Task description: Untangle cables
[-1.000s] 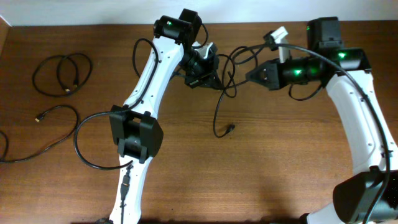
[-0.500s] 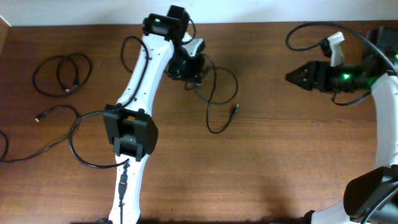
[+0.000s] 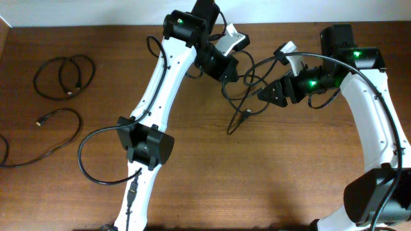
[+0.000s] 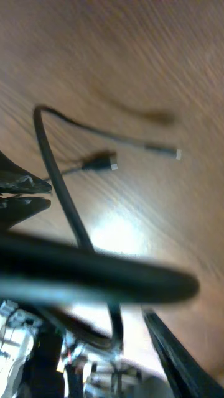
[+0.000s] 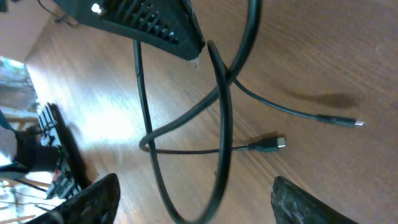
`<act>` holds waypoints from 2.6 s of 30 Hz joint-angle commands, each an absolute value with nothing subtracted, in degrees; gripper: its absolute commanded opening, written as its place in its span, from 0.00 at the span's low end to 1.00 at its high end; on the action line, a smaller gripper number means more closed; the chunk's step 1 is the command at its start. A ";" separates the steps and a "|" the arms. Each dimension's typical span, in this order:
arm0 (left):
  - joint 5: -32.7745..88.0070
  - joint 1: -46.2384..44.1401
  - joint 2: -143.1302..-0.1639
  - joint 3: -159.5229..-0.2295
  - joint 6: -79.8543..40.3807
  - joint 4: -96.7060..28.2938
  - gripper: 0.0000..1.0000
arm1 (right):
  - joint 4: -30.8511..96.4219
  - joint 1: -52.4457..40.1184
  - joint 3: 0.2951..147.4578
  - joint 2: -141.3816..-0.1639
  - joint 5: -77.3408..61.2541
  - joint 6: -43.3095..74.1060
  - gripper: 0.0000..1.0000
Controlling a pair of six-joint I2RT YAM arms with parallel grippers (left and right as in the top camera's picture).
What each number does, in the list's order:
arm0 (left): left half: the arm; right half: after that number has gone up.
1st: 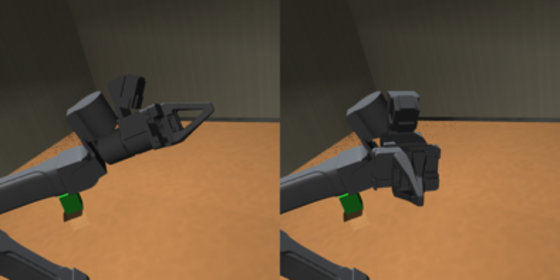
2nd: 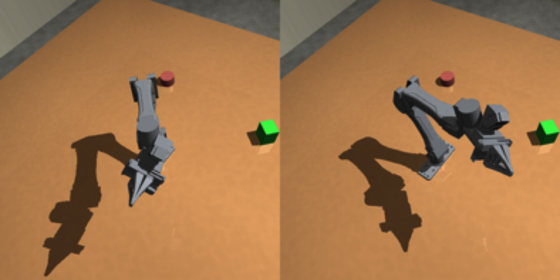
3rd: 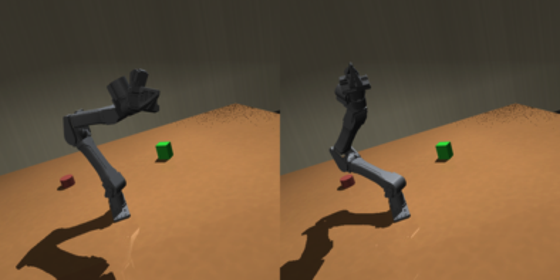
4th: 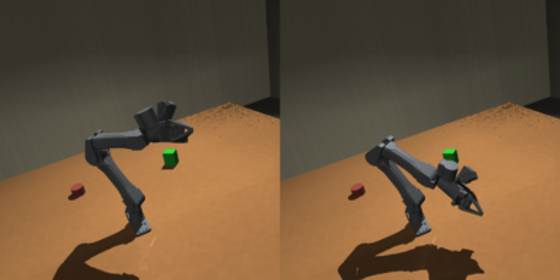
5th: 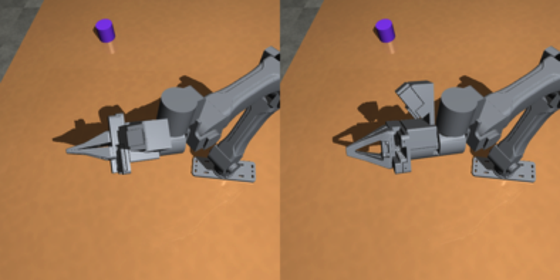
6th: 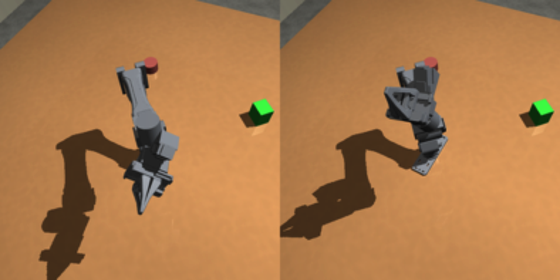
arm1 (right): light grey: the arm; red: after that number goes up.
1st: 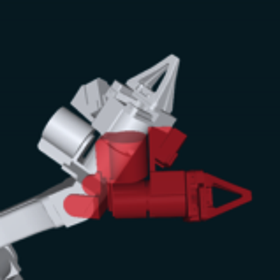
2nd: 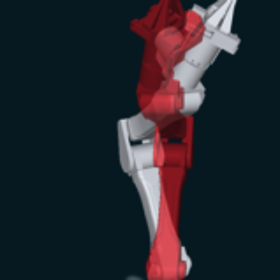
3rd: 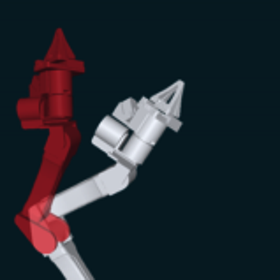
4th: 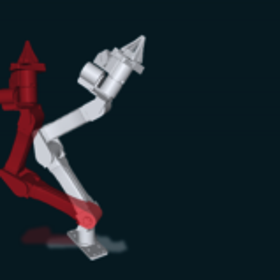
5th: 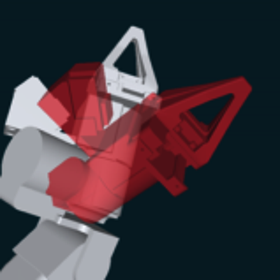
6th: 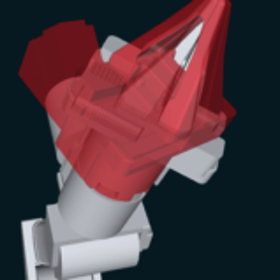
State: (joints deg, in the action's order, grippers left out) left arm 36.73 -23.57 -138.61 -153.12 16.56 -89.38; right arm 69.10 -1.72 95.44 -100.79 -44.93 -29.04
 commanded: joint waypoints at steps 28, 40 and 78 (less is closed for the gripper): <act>25.36 -21.15 -139.06 -154.17 -3.14 -96.71 0.00 | 70.78 2.48 95.96 -101.10 -54.43 -29.56 0.06; 41.25 -22.17 -139.06 -154.17 11.05 -96.73 0.00 | 71.16 3.40 95.90 -101.12 -50.76 -29.58 0.49; 36.38 -17.19 -139.06 -153.82 -37.65 -94.04 0.00 | 84.97 29.63 97.19 -99.48 -77.95 -29.56 0.04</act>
